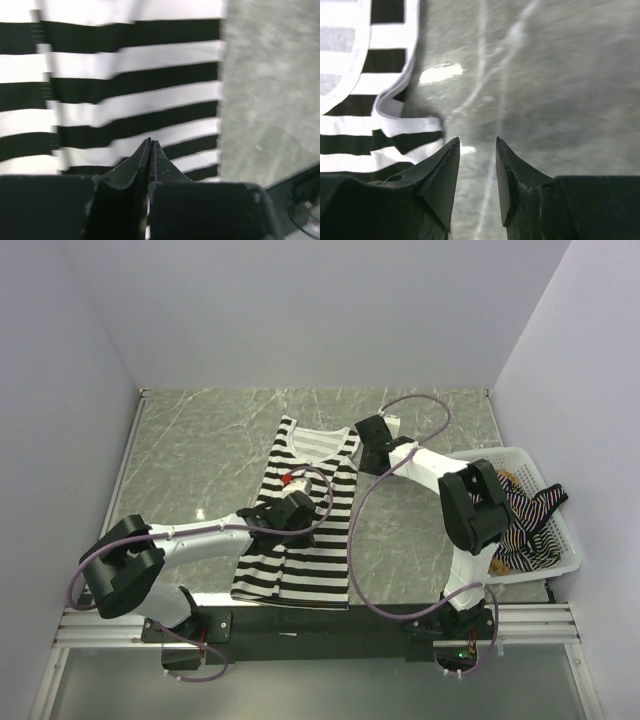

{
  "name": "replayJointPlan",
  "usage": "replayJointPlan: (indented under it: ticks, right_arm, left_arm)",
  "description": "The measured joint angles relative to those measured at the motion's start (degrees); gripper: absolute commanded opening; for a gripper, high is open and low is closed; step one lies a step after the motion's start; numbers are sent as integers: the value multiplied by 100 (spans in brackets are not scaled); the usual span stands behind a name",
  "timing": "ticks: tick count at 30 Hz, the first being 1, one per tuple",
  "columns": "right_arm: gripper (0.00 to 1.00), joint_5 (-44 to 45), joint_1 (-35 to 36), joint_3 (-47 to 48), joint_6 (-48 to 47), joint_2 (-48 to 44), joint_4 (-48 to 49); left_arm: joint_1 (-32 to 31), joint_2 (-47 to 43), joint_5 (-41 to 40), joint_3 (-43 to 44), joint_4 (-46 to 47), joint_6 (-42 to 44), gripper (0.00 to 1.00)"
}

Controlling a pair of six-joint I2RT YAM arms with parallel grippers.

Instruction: Fold and stack the tank tops

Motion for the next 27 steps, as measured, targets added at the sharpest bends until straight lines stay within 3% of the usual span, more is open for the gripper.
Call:
replayJointPlan:
  ticks: [7, 18, 21, 25, 27]
  right_arm:
    - [46, -879, -42, -175, 192, 398, 660]
    - [44, -1029, -68, -310, 446, 417, 1150]
    - [37, -1014, -68, -190, 455, 525, 1156]
    - [14, -887, -68, -131, 466, 597, 1145]
    - [10, -804, -68, -140, 470, 597, 1121]
  left_arm:
    - [-678, 46, -15, 262, 26, -81, 13]
    - [-1523, 446, -87, 273, 17, -422, 22]
    - [-1711, 557, -125, 299, 7, -487, 23]
    - [-1915, 608, -197, 308, -31, -586, 25]
    - [-1974, 605, -221, 308, -35, -627, 26]
